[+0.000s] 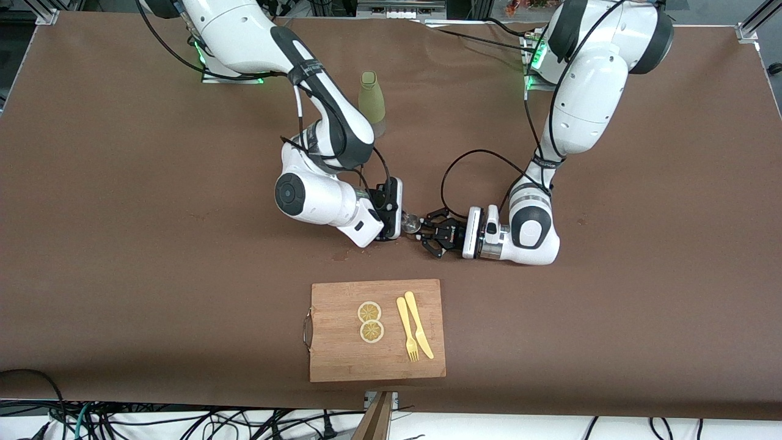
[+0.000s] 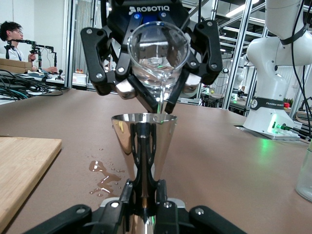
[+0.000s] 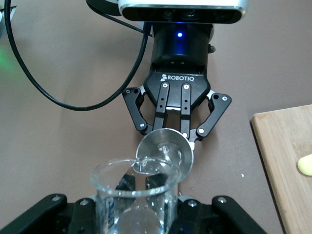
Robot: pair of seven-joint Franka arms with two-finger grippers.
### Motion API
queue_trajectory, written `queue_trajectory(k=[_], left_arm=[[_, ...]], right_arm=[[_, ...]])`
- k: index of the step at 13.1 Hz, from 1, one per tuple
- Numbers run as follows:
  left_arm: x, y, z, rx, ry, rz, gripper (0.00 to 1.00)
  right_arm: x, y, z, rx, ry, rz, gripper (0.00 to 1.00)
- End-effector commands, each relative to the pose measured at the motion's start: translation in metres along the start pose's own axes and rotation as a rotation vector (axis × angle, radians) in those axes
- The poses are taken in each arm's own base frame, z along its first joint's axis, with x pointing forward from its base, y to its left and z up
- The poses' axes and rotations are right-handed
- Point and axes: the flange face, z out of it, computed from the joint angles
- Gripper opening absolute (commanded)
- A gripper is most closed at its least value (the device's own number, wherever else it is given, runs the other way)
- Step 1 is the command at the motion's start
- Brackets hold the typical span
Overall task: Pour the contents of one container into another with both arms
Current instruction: 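Tilt the beaker with the right gripper, pouring into the jigger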
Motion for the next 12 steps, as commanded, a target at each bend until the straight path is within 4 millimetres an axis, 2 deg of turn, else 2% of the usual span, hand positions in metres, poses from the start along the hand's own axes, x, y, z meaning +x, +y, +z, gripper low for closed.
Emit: queue_trajectory(k=[1, 12], left_arm=[[0.01, -0.004, 0.005, 0.032, 0.013, 0.018, 0.0], [0.01, -0.005, 0.005, 0.033, 0.012, 0.019, 0.0]], right_arm=[[0.01, -0.005, -0.004, -0.013, -0.012, 0.006, 0.0], [0.011, -0.001, -0.017, -0.009, 0.061, 0.034, 0.0]])
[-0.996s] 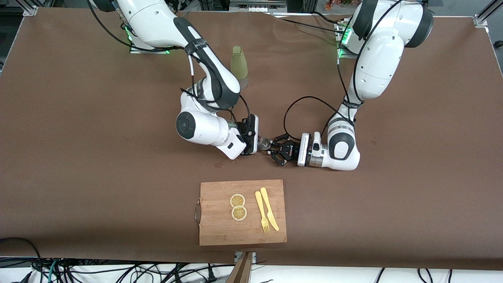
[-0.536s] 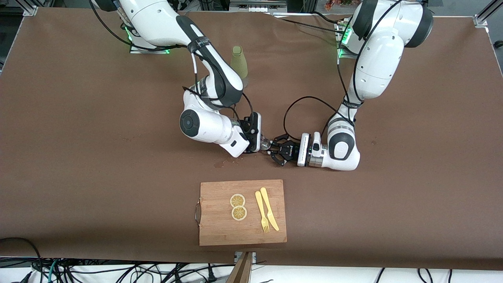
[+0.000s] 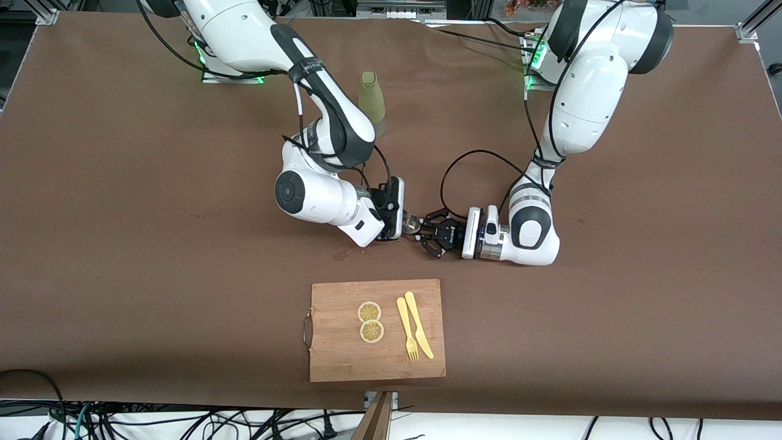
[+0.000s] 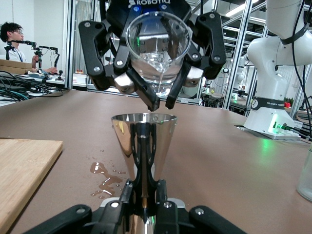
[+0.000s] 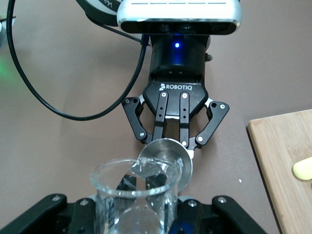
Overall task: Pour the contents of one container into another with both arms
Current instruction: 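Tilt the beaker with the right gripper, pouring into the jigger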
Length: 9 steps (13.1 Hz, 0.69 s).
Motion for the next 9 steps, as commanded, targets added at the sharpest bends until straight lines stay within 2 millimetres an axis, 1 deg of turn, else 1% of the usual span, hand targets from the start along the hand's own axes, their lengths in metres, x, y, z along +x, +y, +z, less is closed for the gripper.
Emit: queue_trajectory(k=[1, 2, 4, 5, 7, 8, 9], left_arm=[[0.008, -0.003, 0.004, 0.031, 0.014, 0.014, 0.0], [0.007, -0.003, 0.004, 0.032, 0.012, 0.014, 0.0], [0.007, -0.004, -0.002, 0.034, 0.009, 0.032, 0.0], [0.006, -0.005, -0.006, 0.036, 0.008, 0.041, 0.0], [0.005, -0.01, -0.027, 0.061, 0.009, 0.067, 0.0], [0.004, -0.013, -0.042, 0.08, 0.008, 0.082, 0.0], [0.004, -0.016, -0.056, 0.086, 0.011, 0.094, 0.0]], right_arm=[[0.01, -0.003, -0.013, 0.001, 0.046, 0.019, 0.0], [0.009, -0.002, -0.014, 0.01, 0.07, 0.037, 0.0], [0.013, 0.0, -0.026, 0.021, 0.158, 0.031, 0.0], [0.011, 0.003, -0.031, 0.028, 0.197, 0.021, 0.0], [-0.001, 0.015, -0.042, 0.026, 0.252, 0.004, 0.0], [-0.007, 0.02, -0.046, 0.039, 0.266, 0.0, 0.0], [-0.018, 0.028, -0.052, 0.047, 0.276, -0.008, 0.0]])
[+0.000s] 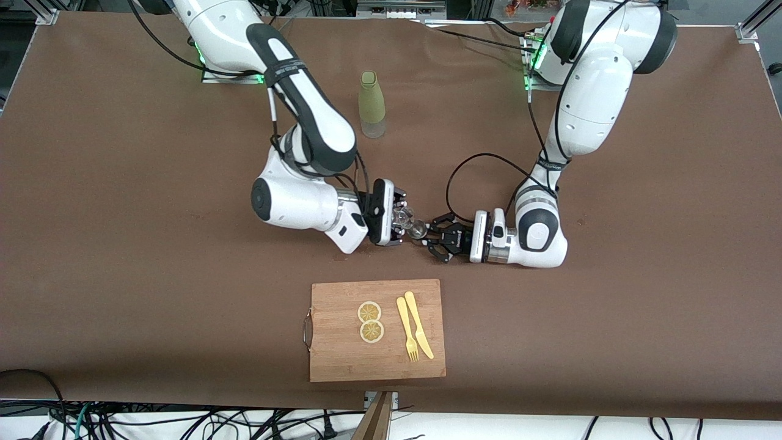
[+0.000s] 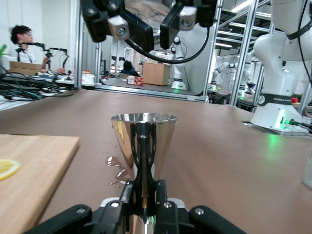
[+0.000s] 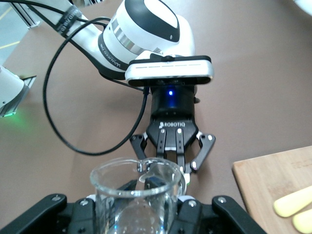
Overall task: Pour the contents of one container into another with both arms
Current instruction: 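Set the beaker down with the right gripper while the left gripper lowers the jigger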
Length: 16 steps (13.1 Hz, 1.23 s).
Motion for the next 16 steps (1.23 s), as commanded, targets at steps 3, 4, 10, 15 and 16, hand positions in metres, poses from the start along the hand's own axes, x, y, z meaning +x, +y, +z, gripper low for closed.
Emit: queue_trajectory(k=[3, 4, 10, 15, 16], left_arm=[[0.0, -0.01, -0.082, 0.026, 0.017, 0.104, 0.0], [-0.004, -0.008, -0.102, 0.026, 0.033, 0.105, 0.0], [-0.02, 0.013, -0.243, 0.0, 0.045, 0.146, 0.0], [-0.041, 0.061, -0.352, -0.017, 0.052, 0.222, 0.0], [-0.048, 0.073, -0.367, -0.029, 0.058, 0.231, 0.0]], right_arm=[[-0.044, 0.032, -0.053, 0.088, 0.117, -0.073, 0.0], [-0.059, 0.038, -0.065, 0.113, 0.135, -0.097, 0.0], [-0.191, 0.074, -0.155, 0.239, 0.293, -0.211, 0.0], [-0.348, 0.084, -0.201, 0.238, 0.444, -0.229, 0.0], [-0.377, 0.08, -0.202, 0.232, 0.461, -0.233, 0.0]])
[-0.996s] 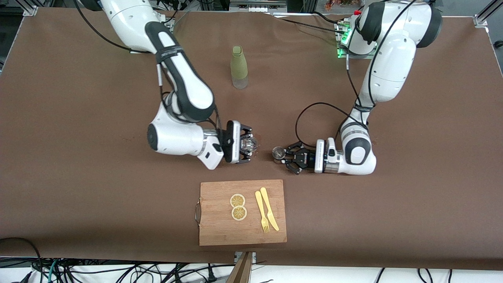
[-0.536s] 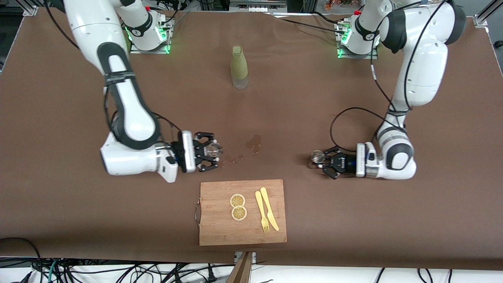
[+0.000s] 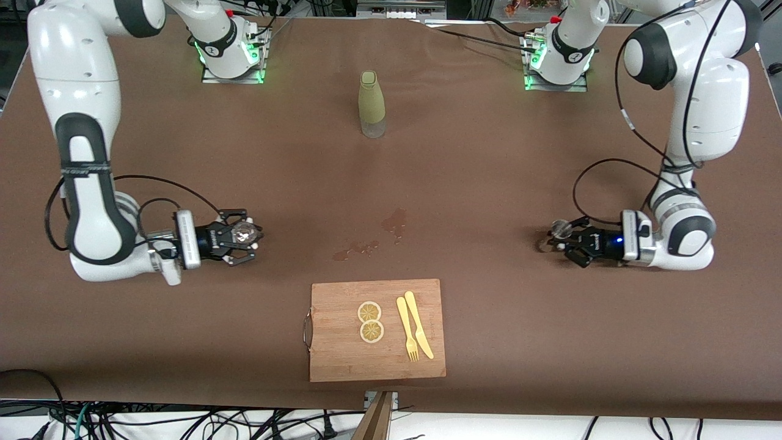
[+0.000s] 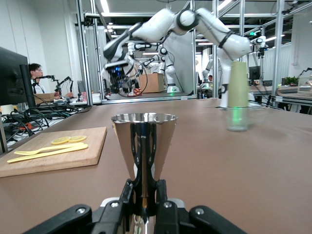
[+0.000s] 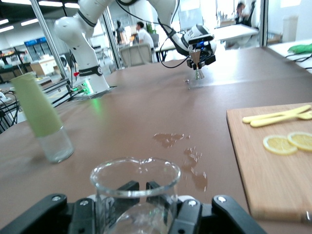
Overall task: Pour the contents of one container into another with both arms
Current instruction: 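Set the beaker down with the right gripper while the left gripper lowers the jigger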
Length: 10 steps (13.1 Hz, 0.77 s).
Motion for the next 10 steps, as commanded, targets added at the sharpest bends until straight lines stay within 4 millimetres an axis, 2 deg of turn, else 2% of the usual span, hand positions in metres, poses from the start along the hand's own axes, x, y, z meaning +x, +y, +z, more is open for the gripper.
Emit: queue_trajectory(k=[1, 3, 5, 7, 10], left_arm=[[-0.005, 0.035, -0.035, -0.031, 0.028, 0.054, 0.0], [-0.008, 0.063, -0.065, -0.044, 0.04, 0.061, 0.0], [-0.018, 0.094, -0.087, -0.034, 0.063, 0.059, 0.0], [-0.03, 0.114, -0.101, -0.014, 0.075, 0.059, 0.0], [-0.043, 0.131, -0.113, 0.015, 0.081, 0.077, 0.0]], right_arm=[[-0.053, -0.023, -0.02, -0.009, 0.064, -0.038, 0.0], [-0.081, -0.036, -0.038, 0.001, 0.044, -0.055, 0.0], [-0.101, -0.043, -0.044, -0.012, 0.051, -0.068, 0.0], [-0.123, -0.047, -0.043, -0.019, 0.049, -0.06, 0.0], [-0.153, -0.05, -0.043, -0.051, 0.03, -0.089, 0.0]])
